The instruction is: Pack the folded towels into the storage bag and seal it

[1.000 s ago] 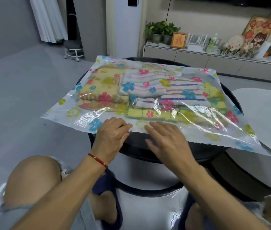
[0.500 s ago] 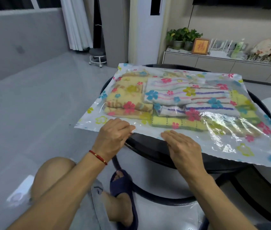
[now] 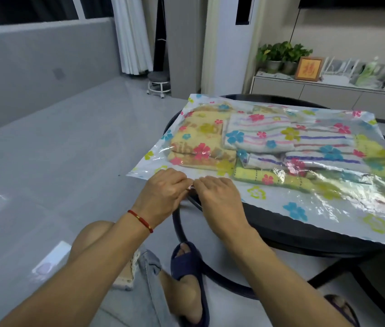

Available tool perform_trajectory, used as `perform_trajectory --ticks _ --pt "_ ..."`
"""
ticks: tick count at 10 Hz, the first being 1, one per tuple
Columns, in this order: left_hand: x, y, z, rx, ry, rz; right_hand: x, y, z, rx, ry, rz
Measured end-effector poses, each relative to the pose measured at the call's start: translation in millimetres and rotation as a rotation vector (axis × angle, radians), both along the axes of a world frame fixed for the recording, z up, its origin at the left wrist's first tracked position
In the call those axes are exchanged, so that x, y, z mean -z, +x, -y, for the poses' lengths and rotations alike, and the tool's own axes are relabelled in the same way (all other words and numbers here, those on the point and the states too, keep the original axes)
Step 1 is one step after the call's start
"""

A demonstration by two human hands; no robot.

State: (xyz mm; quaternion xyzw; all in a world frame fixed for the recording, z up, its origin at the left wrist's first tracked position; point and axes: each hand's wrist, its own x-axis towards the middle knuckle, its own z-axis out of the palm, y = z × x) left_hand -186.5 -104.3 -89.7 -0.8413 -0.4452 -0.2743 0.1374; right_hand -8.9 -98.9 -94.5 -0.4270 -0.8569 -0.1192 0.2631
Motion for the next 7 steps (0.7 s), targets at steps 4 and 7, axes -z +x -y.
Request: perform_trajectory --ticks 4,7 --pt "-7.4 -101.7 11.1 -0.219 -0.072 0.059 49.9 13.7 -7.5 0.069 0.034 -0.124" --pt "7.4 -93.4 13.0 -0.333 -0.09 0.091 48.7 6.5 -5.7 0.06 -0.108 -0.137"
